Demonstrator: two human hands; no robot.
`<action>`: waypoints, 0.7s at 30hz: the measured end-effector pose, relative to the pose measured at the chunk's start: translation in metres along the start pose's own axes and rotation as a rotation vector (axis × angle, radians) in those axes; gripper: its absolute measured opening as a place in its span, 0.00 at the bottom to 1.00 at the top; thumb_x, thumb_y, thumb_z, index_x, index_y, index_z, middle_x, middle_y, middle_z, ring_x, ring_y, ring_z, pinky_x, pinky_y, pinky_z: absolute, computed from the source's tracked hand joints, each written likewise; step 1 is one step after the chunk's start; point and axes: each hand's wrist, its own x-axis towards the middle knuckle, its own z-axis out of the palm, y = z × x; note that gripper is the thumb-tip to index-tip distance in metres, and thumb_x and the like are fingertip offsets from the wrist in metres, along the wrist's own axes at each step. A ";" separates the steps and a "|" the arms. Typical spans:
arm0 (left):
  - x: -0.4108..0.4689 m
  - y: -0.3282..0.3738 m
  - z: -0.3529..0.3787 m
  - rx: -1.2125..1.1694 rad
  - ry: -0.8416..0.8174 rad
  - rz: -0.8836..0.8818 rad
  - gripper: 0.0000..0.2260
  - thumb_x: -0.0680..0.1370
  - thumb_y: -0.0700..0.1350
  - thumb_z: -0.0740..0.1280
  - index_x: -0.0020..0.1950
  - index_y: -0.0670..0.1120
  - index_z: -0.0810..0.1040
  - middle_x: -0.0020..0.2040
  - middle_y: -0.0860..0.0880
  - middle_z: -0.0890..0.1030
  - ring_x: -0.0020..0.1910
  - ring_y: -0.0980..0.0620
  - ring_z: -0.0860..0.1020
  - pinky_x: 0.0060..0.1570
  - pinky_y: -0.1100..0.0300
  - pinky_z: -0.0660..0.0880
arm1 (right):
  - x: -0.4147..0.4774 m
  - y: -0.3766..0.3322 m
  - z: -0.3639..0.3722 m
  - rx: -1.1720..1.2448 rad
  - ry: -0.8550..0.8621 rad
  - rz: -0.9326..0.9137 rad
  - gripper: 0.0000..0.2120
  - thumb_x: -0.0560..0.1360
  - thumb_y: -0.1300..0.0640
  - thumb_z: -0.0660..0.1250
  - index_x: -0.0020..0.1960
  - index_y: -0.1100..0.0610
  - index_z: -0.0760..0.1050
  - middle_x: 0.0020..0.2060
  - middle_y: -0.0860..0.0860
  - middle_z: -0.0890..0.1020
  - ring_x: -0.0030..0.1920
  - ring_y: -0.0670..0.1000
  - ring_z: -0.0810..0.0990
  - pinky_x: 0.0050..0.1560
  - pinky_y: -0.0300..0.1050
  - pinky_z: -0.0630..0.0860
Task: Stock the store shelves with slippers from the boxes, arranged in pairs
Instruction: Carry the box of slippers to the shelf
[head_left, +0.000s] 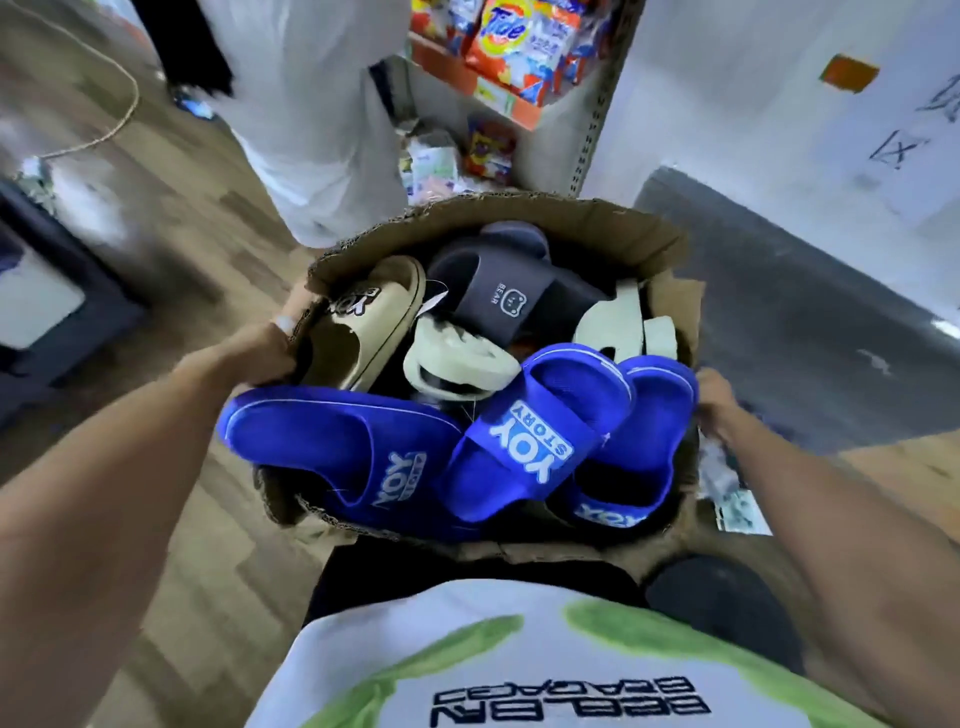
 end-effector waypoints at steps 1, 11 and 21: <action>-0.010 -0.010 0.004 -0.033 0.009 -0.036 0.04 0.75 0.38 0.63 0.44 0.38 0.74 0.42 0.39 0.76 0.43 0.41 0.76 0.40 0.58 0.69 | -0.001 -0.012 0.001 -0.057 -0.033 -0.003 0.20 0.75 0.72 0.57 0.28 0.58 0.57 0.36 0.60 0.66 0.43 0.54 0.62 0.33 0.44 0.62; -0.104 -0.144 0.063 -0.383 0.051 -0.465 0.06 0.74 0.36 0.62 0.38 0.37 0.76 0.37 0.39 0.76 0.38 0.42 0.75 0.37 0.58 0.70 | 0.002 -0.146 0.078 -0.370 -0.321 -0.303 0.19 0.77 0.69 0.56 0.29 0.58 0.59 0.29 0.55 0.65 0.32 0.51 0.61 0.37 0.45 0.62; -0.183 -0.277 0.130 -0.667 0.036 -0.865 0.13 0.72 0.35 0.65 0.29 0.41 0.67 0.36 0.39 0.74 0.39 0.41 0.75 0.36 0.59 0.66 | -0.086 -0.324 0.231 -0.624 -0.616 -0.671 0.18 0.75 0.65 0.61 0.28 0.56 0.65 0.32 0.54 0.71 0.40 0.52 0.69 0.32 0.42 0.63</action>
